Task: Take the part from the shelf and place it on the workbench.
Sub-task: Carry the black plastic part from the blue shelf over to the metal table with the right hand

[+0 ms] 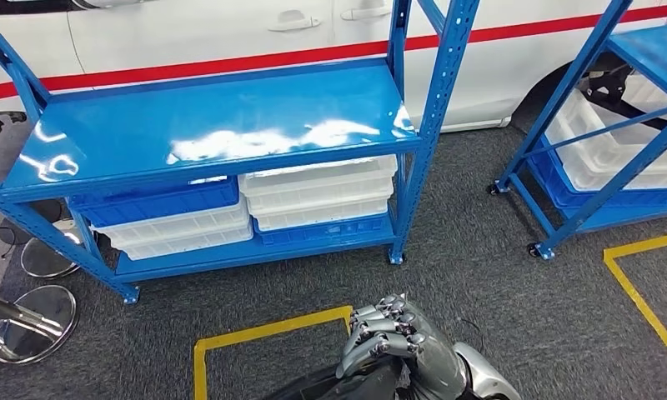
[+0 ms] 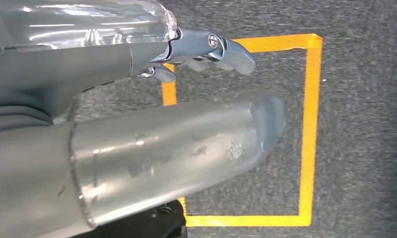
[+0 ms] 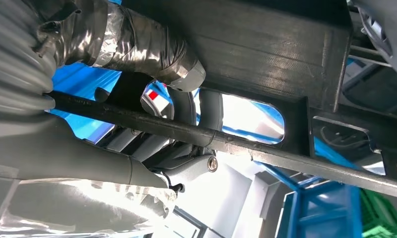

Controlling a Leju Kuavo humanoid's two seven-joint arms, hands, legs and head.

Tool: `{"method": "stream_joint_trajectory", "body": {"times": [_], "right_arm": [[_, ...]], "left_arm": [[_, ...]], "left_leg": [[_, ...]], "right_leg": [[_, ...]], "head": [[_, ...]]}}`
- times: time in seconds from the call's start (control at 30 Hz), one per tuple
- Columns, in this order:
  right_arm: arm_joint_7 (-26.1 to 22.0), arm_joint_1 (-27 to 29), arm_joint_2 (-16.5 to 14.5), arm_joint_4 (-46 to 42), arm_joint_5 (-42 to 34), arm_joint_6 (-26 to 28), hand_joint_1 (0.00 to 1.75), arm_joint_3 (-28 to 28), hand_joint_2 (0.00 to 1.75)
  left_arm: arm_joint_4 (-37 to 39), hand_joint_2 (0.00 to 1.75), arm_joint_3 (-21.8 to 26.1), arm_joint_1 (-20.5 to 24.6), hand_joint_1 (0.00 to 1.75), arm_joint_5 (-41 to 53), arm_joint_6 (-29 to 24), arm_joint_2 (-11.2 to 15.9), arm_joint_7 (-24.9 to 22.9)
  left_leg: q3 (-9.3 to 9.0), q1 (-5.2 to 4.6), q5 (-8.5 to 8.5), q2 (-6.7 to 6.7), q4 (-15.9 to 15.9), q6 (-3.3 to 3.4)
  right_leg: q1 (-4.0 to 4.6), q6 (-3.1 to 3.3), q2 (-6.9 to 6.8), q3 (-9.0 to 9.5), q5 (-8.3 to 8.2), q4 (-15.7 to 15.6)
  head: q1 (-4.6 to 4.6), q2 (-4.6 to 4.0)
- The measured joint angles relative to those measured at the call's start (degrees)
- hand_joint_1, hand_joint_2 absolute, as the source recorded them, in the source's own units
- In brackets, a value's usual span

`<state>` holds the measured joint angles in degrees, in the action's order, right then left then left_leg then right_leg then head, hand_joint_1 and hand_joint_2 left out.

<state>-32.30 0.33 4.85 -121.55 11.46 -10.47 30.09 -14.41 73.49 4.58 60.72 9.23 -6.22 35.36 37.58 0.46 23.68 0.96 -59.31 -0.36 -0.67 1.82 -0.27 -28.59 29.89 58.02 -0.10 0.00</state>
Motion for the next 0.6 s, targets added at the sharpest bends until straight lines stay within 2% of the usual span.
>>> {"method": "stream_joint_trajectory", "body": {"times": [0.03,0.1,0.13,0.17,0.2,0.23,0.27,0.3,0.33,0.37,0.43,0.47,0.5,0.53,0.6], "right_arm": [[0.0,0.0,0.0,0.0,0.0,0.0,1.68,0.0,1.75],[0.0,0.0,0.0,0.1,0.0,0.0,1.68,0.0,1.75],[0.0,0.0,0.0,0.1,0.0,0.0,1.68,0.0,1.75],[0.0,0.0,0.0,0.2,0.0,0.0,1.68,0.0,1.75],[-0.1,0.0,0.0,0.3,0.0,0.0,1.68,0.0,1.75],[-0.1,0.0,0.0,0.3,0.0,0.0,1.68,0.0,1.75],[-0.2,0.0,0.0,0.3,0.0,-0.1,1.68,0.0,1.75],[-0.2,0.0,0.0,0.4,0.1,-0.2,1.68,0.0,1.75],[-0.3,0.0,0.0,0.4,0.3,-0.2,1.68,0.0,1.75],[-0.4,0.0,0.1,0.4,0.6,-0.3,1.68,0.0,1.75],[-0.5,-0.1,0.2,0.5,1.1,-0.3,1.68,-0.1,1.75],[-0.6,-0.1,0.3,0.6,1.2,-0.4,1.68,-0.1,1.75],[-0.7,-0.1,0.4,0.7,1.3,-0.5,1.68,-0.1,1.75],[-0.8,-0.1,0.5,0.8,1.3,-0.6,1.68,-0.1,1.75],[-0.8,-0.1,0.8,1.1,1.4,-1.0,1.68,-0.1,1.75]], "left_arm": [[0.0,0.00,0.0,0.0,0.00,0.0,0.0,0.0,0.0],[0.0,0.00,0.0,0.0,0.00,0.0,0.0,0.0,0.0],[0.0,0.00,0.0,-0.1,0.00,0.0,0.0,0.0,0.0],[0.0,0.00,0.0,-0.1,0.00,0.0,0.0,0.0,0.0],[0.0,0.00,0.0,-0.1,0.00,0.0,0.0,0.0,0.0],[0.0,0.00,0.0,-0.1,0.00,-0.1,0.0,0.0,0.0],[0.0,0.00,0.0,-0.1,0.00,-0.1,0.0,0.0,0.0],[0.0,0.00,0.0,0.0,0.00,-0.2,0.0,0.0,0.0],[0.0,0.00,0.0,0.1,0.00,-0.3,-0.1,0.1,-0.1],[0.0,0.00,0.0,0.3,0.00,-0.4,-0.3,0.1,-0.3],[0.0,0.00,0.1,0.4,0.00,-0.8,-0.8,0.4,-1.0],[0.0,0.00,0.1,0.3,0.00,-1.0,-1.1,0.6,-1.4],[0.0,0.00,0.2,0.1,0.00,-1.1,-1.3,0.8,-1.9],[0.0,0.00,0.2,0.0,0.00,-1.2,-1.5,1.0,-2.2],[0.0,0.00,0.2,-0.1,0.00,-1.3,-1.8,1.4,-2.8]], "left_leg": [[0.87,0.14,2.35,-0.25,-2.2,-0.34],[2.81,0.31,7.63,-0.49,-9.1,-0.94],[3.33,0.38,8.96,-0.49,-12.2,-1.16],[3.12,0.47,9.03,-0.48,-14.0,-1.30],[1.95,0.58,7.98,-0.48,-13.7,-1.37],[-0.22,0.72,6.35,-0.42,-11.4,-1.40],[-3.12,0.82,5.18,0.02,-7.5,-1.44],[-6.12,0.68,4.78,0.57,-3.2,-1.38],[-8.37,0.51,4.93,1.03,0.2,-1.14],[-9.58,0.28,5.46,1.34,2.4,-0.83],[-9.67,0.00,5.45,0.79,3.5,0.24],[-9.52,0.01,5.08,0.48,3.7,0.79],[-9.38,0.03,4.66,0.19,3.8,1.39],[-9.18,0.05,4.20,-0.06,4.0,1.95],[-8.42,-0.20,3.52,-0.67,3.9,2.65]], "right_leg": [[-0.13,0.41,-0.10,-0.70,-0.76,-0.2],[-0.12,0.68,-0.13,-2.39,-2.05,-0.1],[-0.12,0.62,-0.14,-3.23,-2.59,0.1],[-0.12,0.51,-0.16,-4.07,-3.09,0.2],[-0.15,0.38,-0.15,-4.87,-3.49,0.4],[-0.19,0.21,-0.20,-5.60,-3.86,0.6],[-0.18,0.00,-0.32,-6.14,-4.20,0.7],[-0.13,-0.26,-0.44,-6.47,-4.49,0.7],[-0.04,-0.58,-0.67,-6.58,-4.80,0.7],[0.04,-0.95,-0.96,-6.54,-5.08,0.7],[0.02,-1.78,-1.64,-6.32,-5.63,0.4],[-0.08,-2.15,-1.76,-6.37,-5.49,0.5],[-0.14,-2.40,-1.61,-6.75,-4.64,1.4],[-0.17,-2.53,-1.24,-7.63,-3.01,3.5],[-0.13,-2.51,-0.44,-10.73,1.63,11.1]], "head": [[-0.01,0.00],[-0.01,0.00],[-0.01,0.00],[-0.01,0.00],[-0.01,0.00],[-0.01,0.00],[-0.01,0.00],[-0.01,0.00],[-0.01,0.00],[-0.01,0.00],[0.00,0.00],[0.01,0.00],[0.00,0.00],[0.01,0.00],[0.01,0.00]]}}
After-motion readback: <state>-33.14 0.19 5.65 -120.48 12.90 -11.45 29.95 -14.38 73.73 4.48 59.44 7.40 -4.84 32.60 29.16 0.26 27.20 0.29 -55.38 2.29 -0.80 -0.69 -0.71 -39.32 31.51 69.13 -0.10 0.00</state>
